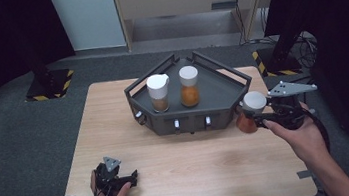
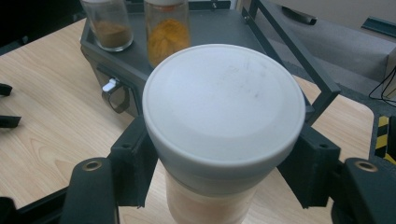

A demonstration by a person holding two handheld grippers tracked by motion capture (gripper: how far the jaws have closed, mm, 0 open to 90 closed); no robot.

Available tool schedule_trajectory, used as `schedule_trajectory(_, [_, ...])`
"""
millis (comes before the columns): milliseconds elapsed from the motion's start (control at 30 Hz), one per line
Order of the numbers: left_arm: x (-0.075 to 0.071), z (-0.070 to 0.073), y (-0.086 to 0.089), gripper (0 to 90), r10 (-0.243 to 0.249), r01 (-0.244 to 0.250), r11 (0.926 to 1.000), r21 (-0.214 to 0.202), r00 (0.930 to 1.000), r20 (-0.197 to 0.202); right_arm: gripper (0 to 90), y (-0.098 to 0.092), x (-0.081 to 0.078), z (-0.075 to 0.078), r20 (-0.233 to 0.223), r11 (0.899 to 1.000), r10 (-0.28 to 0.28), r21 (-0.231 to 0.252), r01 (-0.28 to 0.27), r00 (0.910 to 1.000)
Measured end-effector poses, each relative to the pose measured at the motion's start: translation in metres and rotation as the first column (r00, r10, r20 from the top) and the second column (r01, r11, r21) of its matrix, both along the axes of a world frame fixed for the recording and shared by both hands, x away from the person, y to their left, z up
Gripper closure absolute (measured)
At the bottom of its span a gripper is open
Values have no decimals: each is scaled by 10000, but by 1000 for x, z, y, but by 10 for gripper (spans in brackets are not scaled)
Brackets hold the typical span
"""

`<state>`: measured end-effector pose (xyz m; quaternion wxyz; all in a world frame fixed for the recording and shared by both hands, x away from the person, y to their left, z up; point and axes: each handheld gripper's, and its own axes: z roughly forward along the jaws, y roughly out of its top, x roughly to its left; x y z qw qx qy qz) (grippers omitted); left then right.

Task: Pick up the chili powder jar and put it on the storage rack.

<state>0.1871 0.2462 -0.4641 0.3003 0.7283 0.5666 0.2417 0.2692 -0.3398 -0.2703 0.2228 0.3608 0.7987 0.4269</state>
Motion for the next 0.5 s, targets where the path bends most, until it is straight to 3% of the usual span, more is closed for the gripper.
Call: schedule_trajectory(500, [0,0,0,0,4,-4,10000,-1,10000,2,343,7,9,12,128,9998,157,100,-159,9998])
